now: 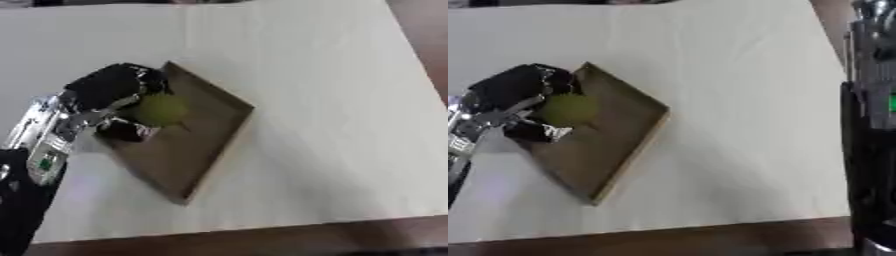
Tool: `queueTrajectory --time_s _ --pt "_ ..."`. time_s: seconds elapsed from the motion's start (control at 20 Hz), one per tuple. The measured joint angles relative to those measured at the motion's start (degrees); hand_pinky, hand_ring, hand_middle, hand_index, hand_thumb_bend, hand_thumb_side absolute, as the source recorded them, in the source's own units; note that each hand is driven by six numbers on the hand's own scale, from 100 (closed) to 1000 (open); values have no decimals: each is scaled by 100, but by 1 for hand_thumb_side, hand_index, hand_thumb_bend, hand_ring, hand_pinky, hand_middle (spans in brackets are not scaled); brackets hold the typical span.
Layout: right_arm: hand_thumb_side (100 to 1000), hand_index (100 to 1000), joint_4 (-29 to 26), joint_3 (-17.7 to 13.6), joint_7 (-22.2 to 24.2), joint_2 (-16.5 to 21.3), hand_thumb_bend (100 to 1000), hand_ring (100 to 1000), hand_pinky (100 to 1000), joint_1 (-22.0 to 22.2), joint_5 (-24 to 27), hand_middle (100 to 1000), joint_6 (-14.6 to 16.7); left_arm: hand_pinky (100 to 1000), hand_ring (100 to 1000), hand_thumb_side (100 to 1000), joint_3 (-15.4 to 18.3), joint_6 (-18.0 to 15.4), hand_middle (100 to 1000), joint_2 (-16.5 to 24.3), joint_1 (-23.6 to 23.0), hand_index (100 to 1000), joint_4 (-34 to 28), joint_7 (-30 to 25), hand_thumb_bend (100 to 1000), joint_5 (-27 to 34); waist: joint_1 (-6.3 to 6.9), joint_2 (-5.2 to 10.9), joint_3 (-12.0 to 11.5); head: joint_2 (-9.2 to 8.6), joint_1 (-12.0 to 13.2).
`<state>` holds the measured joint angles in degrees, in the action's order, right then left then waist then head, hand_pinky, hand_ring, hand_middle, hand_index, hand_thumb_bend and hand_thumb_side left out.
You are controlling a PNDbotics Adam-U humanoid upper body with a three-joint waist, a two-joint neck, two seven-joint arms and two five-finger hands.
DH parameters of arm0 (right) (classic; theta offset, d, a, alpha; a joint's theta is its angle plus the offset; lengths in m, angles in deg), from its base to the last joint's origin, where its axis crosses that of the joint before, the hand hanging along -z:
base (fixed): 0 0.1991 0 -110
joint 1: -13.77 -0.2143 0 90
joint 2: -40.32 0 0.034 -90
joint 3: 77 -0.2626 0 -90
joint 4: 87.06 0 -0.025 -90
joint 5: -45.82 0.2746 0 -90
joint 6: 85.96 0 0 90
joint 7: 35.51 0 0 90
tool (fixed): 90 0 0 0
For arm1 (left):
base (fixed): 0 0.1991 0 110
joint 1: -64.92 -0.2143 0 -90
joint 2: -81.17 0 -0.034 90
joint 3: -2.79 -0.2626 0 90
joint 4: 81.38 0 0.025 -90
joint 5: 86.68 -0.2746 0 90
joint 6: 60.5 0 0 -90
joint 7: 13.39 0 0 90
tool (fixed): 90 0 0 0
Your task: Pick up objects on the table and place them in the box.
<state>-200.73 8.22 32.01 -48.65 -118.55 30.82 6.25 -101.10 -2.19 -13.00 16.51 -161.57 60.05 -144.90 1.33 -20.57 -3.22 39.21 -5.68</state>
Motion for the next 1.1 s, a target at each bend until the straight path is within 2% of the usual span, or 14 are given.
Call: queueTrajectory --time_s 0.2,0.35,0.4,0.45,0.5,0.55,0.65,0.7,0.75,0.85,1.0,1.05,1.1 --pt "590 811 0 -12 -2 14 100 680 805 -1 12 541 -2 640 660 287 28 0 601 -214 -79 704 16 7 100 -276 -4 -67 -7 -54 3" --pt "590 811 0 -12 -2 37 100 680 805 -1 28 541 -3 666 688 225 27 -27 630 -353 -115 740 16 -20 100 -517 -5 -72 -10 -58 12" --pt "590 811 0 -12 -2 38 100 680 805 -1 33 541 -3 688 716 192 27 -39 659 -378 -123 779 16 -30 100 -597 -5 -72 -12 -58 15" --pt "590 811 0 -12 -2 38 100 680 805 -1 36 541 -3 715 747 199 27 -47 697 -392 -124 823 15 -33 100 -688 -5 -72 -13 -58 20" --pt "590 811 0 -12 -2 38 100 680 805 -1 41 541 -3 782 808 341 29 -52 771 -392 -124 884 5 -30 107 -796 -4 -72 -16 -59 25" --pt "590 811 0 -12 -2 38 100 680 805 0 45 541 -3 796 822 371 35 -51 786 -392 -124 897 -18 -23 159 -913 -4 -71 -25 -60 27" --pt "590 811 0 -12 -2 38 100 680 805 1 47 541 -3 835 862 528 65 -37 827 -392 -125 925 -85 20 382 -1194 -3 -70 -35 -67 29" --pt "590 811 0 -12 -2 38 100 680 804 2 48 541 -3 837 865 543 69 -33 830 -392 -127 927 -117 46 406 -1329 -1 -68 -36 -69 29" --pt "590 810 0 -12 -2 38 100 679 804 3 48 541 -3 856 883 627 74 -34 845 -392 -132 939 -146 74 547 -1459 0 -67 -38 -69 29" --pt "590 810 0 -12 -1 38 100 679 804 3 48 541 -2 869 894 695 87 -59 853 -392 -142 944 -202 115 592 -1664 0 -60 -39 -69 28" --pt "590 809 0 -12 0 38 100 678 803 5 48 542 -1 886 909 791 116 -67 857 -392 -167 948 -271 188 611 -1853 4 -43 -47 -69 28" --pt "600 809 0 -12 0 38 100 678 803 6 48 542 -1 886 910 830 134 -58 856 -391 -170 949 -291 215 578 -1881 4 -30 -53 -68 27" --pt "591 809 0 -12 0 38 100 678 803 7 48 542 0 887 911 839 148 -50 855 -391 -170 948 -307 243 609 -1894 6 -19 -62 -66 26"
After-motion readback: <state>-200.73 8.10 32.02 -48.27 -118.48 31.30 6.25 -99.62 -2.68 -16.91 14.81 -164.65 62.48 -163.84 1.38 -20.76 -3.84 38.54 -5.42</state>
